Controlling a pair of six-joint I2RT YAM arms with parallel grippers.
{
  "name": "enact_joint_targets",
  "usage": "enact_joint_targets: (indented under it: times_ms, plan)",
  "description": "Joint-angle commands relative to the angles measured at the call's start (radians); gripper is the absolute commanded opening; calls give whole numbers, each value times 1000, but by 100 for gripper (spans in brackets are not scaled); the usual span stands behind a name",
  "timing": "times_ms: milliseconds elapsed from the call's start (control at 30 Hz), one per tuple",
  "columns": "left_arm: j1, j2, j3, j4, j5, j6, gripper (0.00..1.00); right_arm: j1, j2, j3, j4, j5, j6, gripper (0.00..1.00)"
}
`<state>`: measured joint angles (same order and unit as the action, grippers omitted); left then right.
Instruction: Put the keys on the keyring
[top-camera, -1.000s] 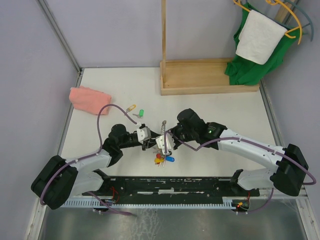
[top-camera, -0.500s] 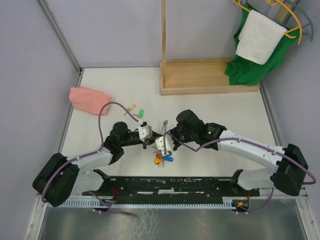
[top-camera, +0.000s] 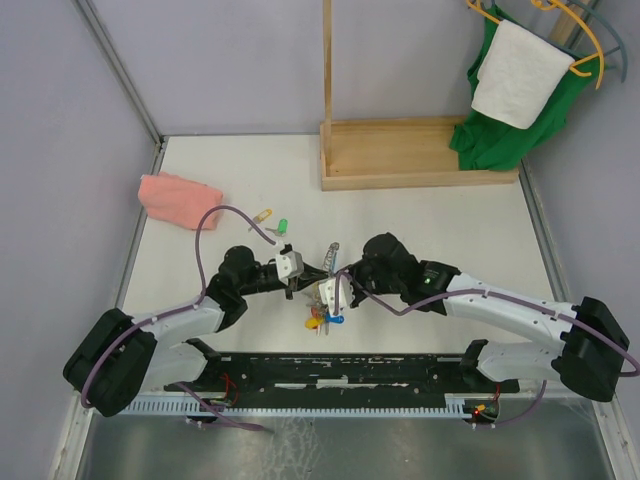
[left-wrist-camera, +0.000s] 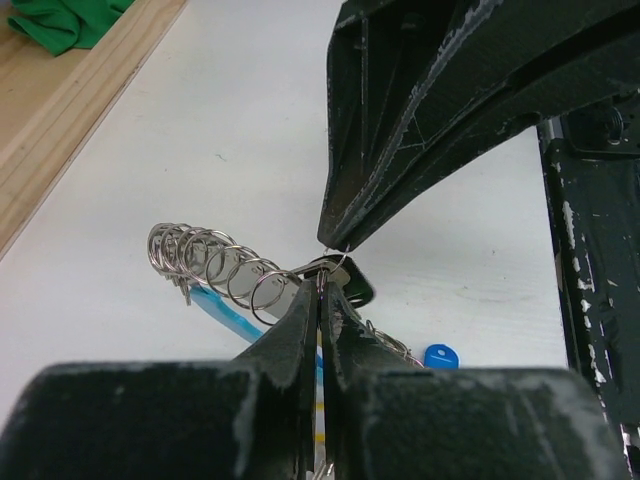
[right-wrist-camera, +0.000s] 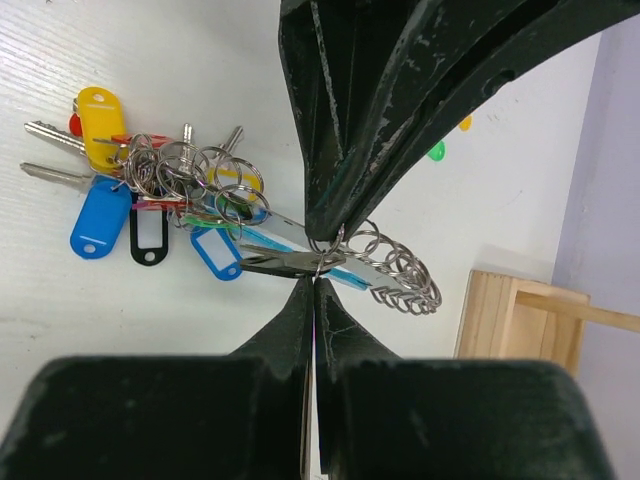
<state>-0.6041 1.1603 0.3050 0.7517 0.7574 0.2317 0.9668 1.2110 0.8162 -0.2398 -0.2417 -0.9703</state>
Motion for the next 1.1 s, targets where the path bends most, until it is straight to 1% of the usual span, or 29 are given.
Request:
enact_joint_targets:
  times_ms: [0, 133, 200, 267, 333, 367, 433, 500, 700, 900, 967, 1067]
  plan:
    - [0, -27, -15, 161, -52, -85, 3, -3, -23, -61, 115, 30, 64, 1]
    - [-1, -21, -20, 192, -61, -114, 3, -2, -20, -112, 219, 1, 106, 1]
    - [0, -16, -27, 232, -63, -150, 3, -3, -16, -132, 273, -5, 125, 1]
    - [-1, -8, -37, 270, -63, -174, 3, -3, -10, -145, 319, -4, 146, 1]
    - [0, -6, -40, 271, -69, -176, 3, -3, -11, -156, 351, 7, 175, 1]
    - [-1, -7, -40, 266, -73, -174, 3, -6, -12, -161, 366, 10, 187, 4]
    - [-2, -8, -43, 265, -78, -173, 3, -8, -15, -175, 391, 16, 204, 15]
    - [-1, -10, -46, 267, -82, -175, 3, -11, -19, -186, 412, 15, 220, 20]
    - [-1, -20, -50, 265, -82, -174, 3, -15, -18, -200, 464, 19, 242, 25]
    - [-1, -19, -50, 261, -103, -174, 3, -16, -54, -198, 436, 7, 283, 37]
    - [-1, -16, -51, 267, -119, -185, 3, -16, -77, -201, 402, 11, 319, 39]
    - [-1, -11, -58, 286, -148, -210, 3, -16, -119, -220, 395, 29, 428, 43]
